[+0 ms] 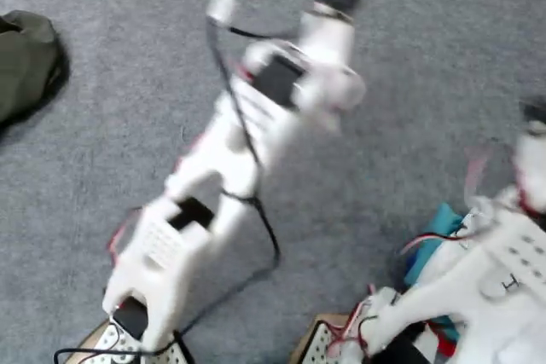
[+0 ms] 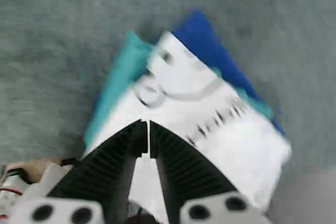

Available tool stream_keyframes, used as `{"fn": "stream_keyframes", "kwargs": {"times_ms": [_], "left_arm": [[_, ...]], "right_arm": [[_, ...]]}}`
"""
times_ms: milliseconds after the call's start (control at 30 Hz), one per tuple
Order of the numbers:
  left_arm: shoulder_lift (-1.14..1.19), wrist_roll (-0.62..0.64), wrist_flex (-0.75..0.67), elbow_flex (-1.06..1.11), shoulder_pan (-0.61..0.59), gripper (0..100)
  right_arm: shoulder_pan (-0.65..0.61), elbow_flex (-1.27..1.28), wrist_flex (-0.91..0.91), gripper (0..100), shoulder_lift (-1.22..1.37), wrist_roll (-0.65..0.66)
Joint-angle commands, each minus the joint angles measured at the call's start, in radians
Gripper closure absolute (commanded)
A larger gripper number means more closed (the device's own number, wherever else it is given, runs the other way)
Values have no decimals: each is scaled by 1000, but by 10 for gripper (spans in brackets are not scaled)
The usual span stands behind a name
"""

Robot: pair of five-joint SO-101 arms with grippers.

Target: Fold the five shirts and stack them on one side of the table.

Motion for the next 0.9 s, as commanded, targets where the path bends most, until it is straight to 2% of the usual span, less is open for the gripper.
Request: {"fn": "stream_keyframes", "kwargs": {"times_ms": [0,200,367,467,567,733,867], "left_arm": [[-53,-92,17,-44,-276,981],[-45,-115,17,28,-706,981],[-42,-127,15,69,-1003,976],[-30,-250,-5,63,-1123,975],[13,-334,-124,71,-1249,947],[128,-322,-298,69,-1438,771],[255,-269,-379,63,-1522,767]], "right_arm": [[-355,13,-17,992,5,-77],[-711,51,-181,992,5,-103],[-888,50,-278,992,33,-103],[-978,30,-269,992,124,-109],[-1024,-10,-239,993,234,-110],[-1027,-111,-192,993,363,-106],[-1029,-173,-186,993,418,-103]]}}
